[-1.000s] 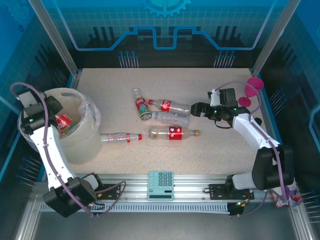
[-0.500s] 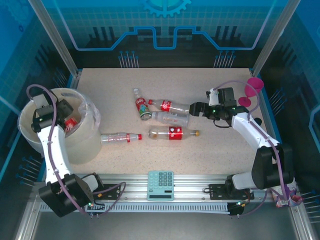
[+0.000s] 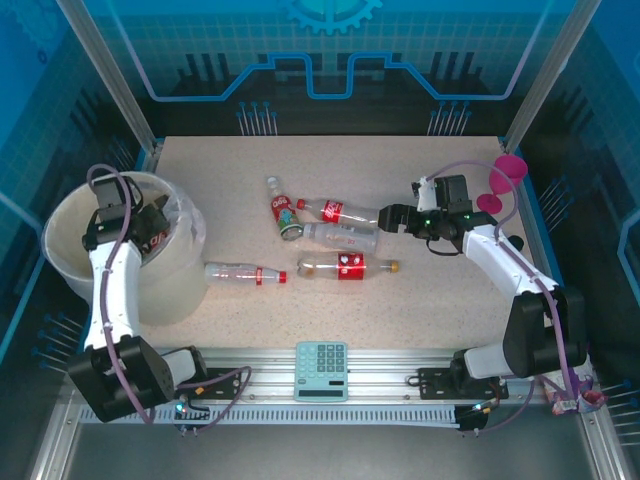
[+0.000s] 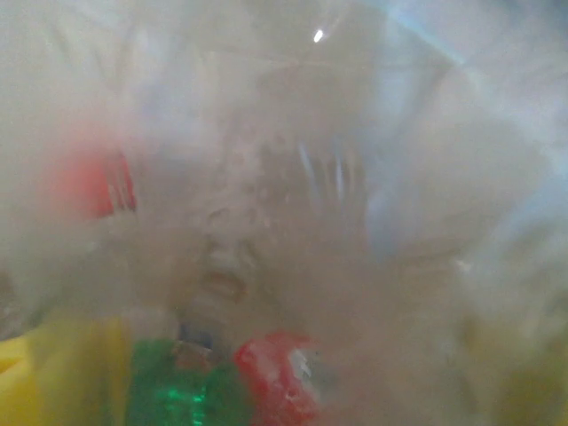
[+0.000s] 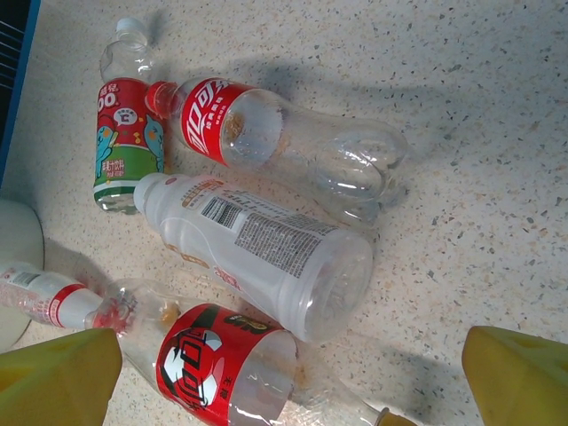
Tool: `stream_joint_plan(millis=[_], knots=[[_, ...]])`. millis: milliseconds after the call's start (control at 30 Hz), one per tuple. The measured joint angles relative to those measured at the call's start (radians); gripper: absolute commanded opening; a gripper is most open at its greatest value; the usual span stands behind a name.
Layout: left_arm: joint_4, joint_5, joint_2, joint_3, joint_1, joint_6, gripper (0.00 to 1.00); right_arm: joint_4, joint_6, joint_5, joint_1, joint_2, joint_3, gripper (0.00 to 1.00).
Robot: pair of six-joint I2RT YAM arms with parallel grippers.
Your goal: Put the plastic bottles in the bin
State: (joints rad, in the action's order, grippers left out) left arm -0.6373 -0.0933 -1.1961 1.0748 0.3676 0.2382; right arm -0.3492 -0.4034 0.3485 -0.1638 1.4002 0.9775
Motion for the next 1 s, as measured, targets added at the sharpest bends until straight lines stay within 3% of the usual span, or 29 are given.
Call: stream_joint_plan(millis=[567,767,1000], knots=[[0.184,0.008,-0.202,0.103,-0.351,0.111,0.98,-0.022,0.034,-0.038,-0.032,0.000,0.000,1.00],[0.210,0.014,-0.264,0.154,-0.429,0.138,0.98,-0.098,0.091,-0.061,-0.039,0.000,0.019,1.00],[0.200,0.030,-0.280,0.188,-0.453,0.153,0.99,-0.180,0.182,-0.167,-0.211,-0.011,0.072,0.96]])
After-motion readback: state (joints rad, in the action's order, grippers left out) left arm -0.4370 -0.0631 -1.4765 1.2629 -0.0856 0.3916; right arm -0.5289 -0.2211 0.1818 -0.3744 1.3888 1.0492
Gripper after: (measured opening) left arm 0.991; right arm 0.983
